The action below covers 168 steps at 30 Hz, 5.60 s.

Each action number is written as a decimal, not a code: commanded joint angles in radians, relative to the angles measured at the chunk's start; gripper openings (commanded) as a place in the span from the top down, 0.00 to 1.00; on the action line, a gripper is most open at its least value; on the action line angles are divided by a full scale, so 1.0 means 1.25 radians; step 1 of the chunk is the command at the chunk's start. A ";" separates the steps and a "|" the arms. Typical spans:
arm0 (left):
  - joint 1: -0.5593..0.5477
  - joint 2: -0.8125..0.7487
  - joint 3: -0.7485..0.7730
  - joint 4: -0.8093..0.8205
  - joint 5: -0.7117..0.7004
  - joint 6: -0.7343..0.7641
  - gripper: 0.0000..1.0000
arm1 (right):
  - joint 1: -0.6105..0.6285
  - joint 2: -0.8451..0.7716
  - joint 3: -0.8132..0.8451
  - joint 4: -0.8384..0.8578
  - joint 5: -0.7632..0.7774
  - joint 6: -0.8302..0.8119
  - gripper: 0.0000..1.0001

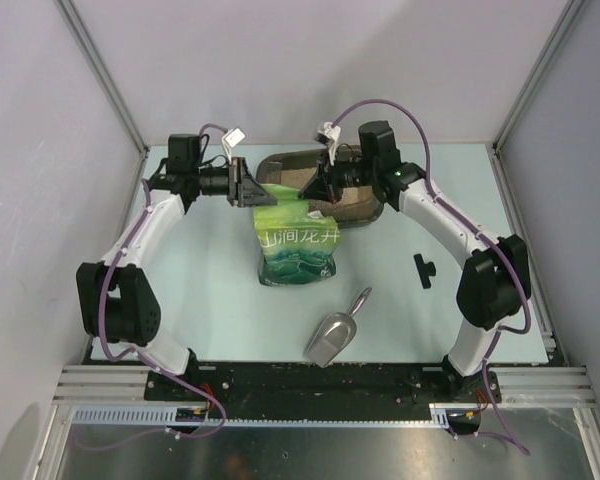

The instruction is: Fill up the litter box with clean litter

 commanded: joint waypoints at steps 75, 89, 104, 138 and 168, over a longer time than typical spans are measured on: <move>-0.185 -0.193 0.115 -0.216 -0.328 0.472 1.00 | 0.068 -0.001 0.143 -0.408 0.540 0.223 0.00; -0.192 -0.217 0.073 -0.166 -0.336 0.431 1.00 | 0.146 -0.075 0.102 -0.379 0.675 0.174 0.00; -0.192 -0.227 0.057 -0.153 -0.342 0.427 1.00 | 0.157 -0.075 0.094 -0.439 0.809 0.100 0.00; -0.194 -0.235 0.046 -0.149 -0.341 0.424 1.00 | 0.152 -0.039 0.110 -0.407 0.647 0.141 0.00; -0.201 -0.228 0.046 -0.141 -0.318 0.408 1.00 | 0.142 -0.133 0.027 -0.559 0.770 0.099 0.00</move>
